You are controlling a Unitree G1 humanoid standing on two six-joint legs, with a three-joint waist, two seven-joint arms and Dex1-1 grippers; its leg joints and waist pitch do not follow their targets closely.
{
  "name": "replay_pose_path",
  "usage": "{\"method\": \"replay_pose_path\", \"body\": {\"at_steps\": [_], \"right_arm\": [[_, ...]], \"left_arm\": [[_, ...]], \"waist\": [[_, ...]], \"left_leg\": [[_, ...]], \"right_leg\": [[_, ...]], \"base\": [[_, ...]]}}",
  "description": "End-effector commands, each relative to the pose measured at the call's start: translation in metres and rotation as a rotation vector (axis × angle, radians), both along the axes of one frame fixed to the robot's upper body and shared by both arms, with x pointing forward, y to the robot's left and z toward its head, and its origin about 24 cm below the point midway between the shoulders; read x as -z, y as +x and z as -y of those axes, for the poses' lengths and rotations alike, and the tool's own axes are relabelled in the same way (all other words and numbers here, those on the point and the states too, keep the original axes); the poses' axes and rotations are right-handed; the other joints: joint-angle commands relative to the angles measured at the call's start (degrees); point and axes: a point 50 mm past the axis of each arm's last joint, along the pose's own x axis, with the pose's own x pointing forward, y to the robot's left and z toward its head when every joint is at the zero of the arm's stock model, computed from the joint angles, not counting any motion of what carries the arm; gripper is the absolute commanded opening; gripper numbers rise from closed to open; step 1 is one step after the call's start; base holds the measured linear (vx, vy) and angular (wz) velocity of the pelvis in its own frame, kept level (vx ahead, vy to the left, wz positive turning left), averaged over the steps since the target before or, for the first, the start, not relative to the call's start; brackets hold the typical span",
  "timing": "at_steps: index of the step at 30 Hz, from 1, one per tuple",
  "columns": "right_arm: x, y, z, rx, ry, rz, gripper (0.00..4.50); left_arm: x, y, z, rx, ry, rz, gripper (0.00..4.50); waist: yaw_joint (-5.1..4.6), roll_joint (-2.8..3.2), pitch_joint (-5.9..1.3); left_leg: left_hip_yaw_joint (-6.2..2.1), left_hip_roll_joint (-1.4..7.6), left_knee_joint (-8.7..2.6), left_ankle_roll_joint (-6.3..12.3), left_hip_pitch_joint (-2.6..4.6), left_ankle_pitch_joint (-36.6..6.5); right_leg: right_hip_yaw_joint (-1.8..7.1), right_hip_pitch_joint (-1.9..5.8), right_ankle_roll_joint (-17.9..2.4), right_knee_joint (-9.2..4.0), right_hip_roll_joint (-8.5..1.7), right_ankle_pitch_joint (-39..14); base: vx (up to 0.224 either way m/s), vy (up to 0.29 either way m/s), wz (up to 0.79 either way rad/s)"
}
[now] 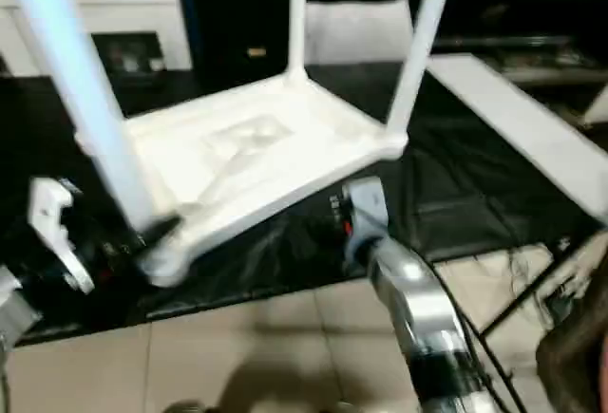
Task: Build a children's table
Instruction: Rotate table base
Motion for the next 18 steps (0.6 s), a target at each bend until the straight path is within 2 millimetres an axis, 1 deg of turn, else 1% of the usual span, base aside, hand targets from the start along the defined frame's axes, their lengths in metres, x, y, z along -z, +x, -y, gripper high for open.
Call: {"method": "replay_pose_path", "body": {"at_steps": [1,2,3,4,5,6,7,8,9,10,11,12,13,14,15,16,17,18], "right_arm": [[0.003,0.007,0.006,0.042,-0.02,-0.004,4.5],[0.004,0.009,0.005,0.042,-0.02,-0.01,4.5],[0.007,0.014,0.002,0.042,-0.019,-0.027,4.5],[0.007,0.014,0.002,0.042,-0.019,-0.027,4.5],[0.008,0.016,0.001,0.041,-0.02,-0.036,4.5],[0.013,0.02,-0.004,0.027,-0.037,-0.054,4.5],[0.015,0.022,-0.006,0.019,-0.039,-0.061,4.5],[0.015,0.022,-0.008,0.015,-0.039,-0.064,4.5],[0.016,0.022,-0.008,0.014,-0.039,-0.065,4.5],[0.016,0.024,-0.011,0.006,-0.035,-0.065,4.5],[0.017,0.026,-0.016,-0.003,-0.025,-0.066,4.5],[0.016,0.028,-0.022,-0.015,-0.011,-0.066,4.5],[0.016,0.029,-0.024,-0.02,-0.005,-0.066,4.5],[0.016,0.029,-0.026,-0.023,-0.003,-0.065,4.5],[0.013,0.032,-0.036,-0.052,0.006,-0.056,4.5],[0.013,0.032,-0.036,-0.052,0.006,-0.056,4.5],[0.012,0.033,-0.04,-0.066,0.01,-0.052,4.5],[0.01,0.035,-0.049,-0.093,0.025,-0.043,4.5]], "left_arm": [[-0.005,-0.002,0.017,0.113,-0.023,0.01,3.88],[-0.006,-0.002,0.02,0.138,-0.025,0.009,3.88],[-0.008,-0.003,0.027,0.186,-0.03,0.007,4.04],[-0.008,-0.003,0.027,0.187,-0.03,0.007,4.04],[-0.009,-0.003,0.03,0.209,-0.034,0.006,4.15],[-0.012,-0.004,0.04,0.264,-0.054,0.0,4.22],[-0.013,-0.004,0.045,0.291,-0.063,-0.001,4.27],[-0.014,-0.004,0.047,0.306,-0.067,-0.002,4.36],[-0.014,-0.005,0.048,0.309,-0.068,-0.002,4.44],[-0.014,-0.003,0.052,0.315,-0.072,0.004,4.44],[-0.015,-0.002,0.058,0.328,-0.082,0.01,4.44],[-0.016,0.0,0.066,0.34,-0.094,0.018,4.44],[-0.016,0.001,0.07,0.348,-0.1,0.022,4.44],[-0.016,0.001,0.072,0.355,-0.102,0.024,4.44],[-0.017,0.001,0.082,0.387,-0.116,0.031,4.44],[-0.017,0.001,0.082,0.387,-0.116,0.031,4.44],[-0.018,0.001,0.086,0.399,-0.121,0.033,4.44],[-0.021,0.003,0.094,0.419,-0.138,0.044,4.44]], "waist": [[1.93,1.29,-3.01],[2.59,-0.13,-5.07],[1.39,-4.83,-4.02],[1.1,-4.79,-2.98],[1.62,-3.95,-4.04],[1.65,-2.97,-4.54],[1.14,-2.65,-4.85],[0.77,-1.57,-5.83],[0.11,-1.23,-6.03],[0.16,-1.29,-6.36],[-0.05,-1.69,-6.71],[0.05,-1.96,-6.7],[-0.04,-2.37,-6.53],[0.08,-2.49,-6.43],[0.04,-2.64,-6.36],[-0.06,-2.62,-6.31],[-0.41,-2.66,-6.24],[-0.54,-2.85,-6.16]], "left_leg": [[3.09,-0.12,-12.86,-6.2,-5.99,-45.41],[2.88,0.72,-10.93,-4.81,-3.08,-34.07],[1.55,-1.94,1.01,-3.35,3.54,-13.79],[1.33,-2.12,4.0,-1.66,3.92,-6.62],[-0.3,-1.15,0.56,-0.25,-0.64,-0.24],[0.03,-0.09,-4.39,-2.39,-1.48,-1.74],[0.19,0.13,-4.93,-2.95,-1.04,-3.79],[0.22,0.48,-5.57,-3.27,-0.66,-4.25],[0.18,0.53,-5.75,-3.79,-1.57,-2.38],[0.31,0.58,-5.57,-3.76,-1.3,-0.72],[0.65,0.26,-5.06,-2.76,-1.57,3.77],[1.18,-0.11,-4.93,-1.52,-1.78,5.79],[1.37,-0.13,-5.05,-1.09,-2.03,5.5],[1.59,-0.13,-5.18,-0.67,-2.2,4.29],[1.83,0.07,-5.3,-0.37,-2.16,2.72],[1.97,0.18,-5.31,-0.28,-2.08,1.91],[2.0,0.15,-5.34,-0.37,-2.35,1.69],[2.21,0.27,-5.28,-0.25,-2.1,1.38]], "right_leg": [[2.2,6.04,-1.49,6.73,2.8,-5.78],[8.1,5.48,-0.12,6.14,0.48,-14.89],[10.02,-3.37,1.38,-7.92,-7.83,-52.99],[11.12,-5.79,0.68,-10.53,-9.25,-63.02],[11.43,-0.31,-1.28,-7.54,-9.05,-54.57],[9.26,-0.16,-3.87,-4.57,-4.05,-37.0],[9.19,-0.62,-5.14,-3.42,-2.57,-28.43],[9.44,-0.28,-8.58,-1.85,-1.76,-13.01],[9.53,0.03,-10.91,-0.88,-0.95,-1.57],[9.52,0.12,-11.53,-0.76,-0.82,3.38],[9.58,0.58,-12.71,-0.39,-0.85,11.36],[9.65,0.83,-13.51,-0.47,-0.92,14.61],[9.75,0.98,-13.71,-0.58,-1.06,14.35],[9.9,1.23,-13.41,-0.7,-1.2,12.32],[10.02,1.11,-12.93,-0.93,-1.35,9.51],[10.12,0.98,-13.04,-1.05,-1.52,8.06],[10.13,1.24,-12.85,-1.13,-1.53,6.35],[10.28,0.96,-12.64,-1.35,-1.6,5.28]], "base": [[0.133,0.027,-0.07],[0.17,-0.026,-0.18],[0.04,-0.08,-0.07],[0.054,-0.047,-0.25],[0.0,0.0,0.0],[0.087,0.015,-0.16],[0.097,0.01,0.03],[0.097,0.01,0.03],[0.051,0.026,0.02],[0.061,0.044,-0.06],[0.061,0.044,-0.06],[0.061,0.04,-0.04],[0.0,0.0,0.0],[0.0,0.0,0.0],[0.0,0.0,0.0],[0.0,0.0,0.0],[0.0,0.0,0.0],[0.0,0.0,0.0]]}}
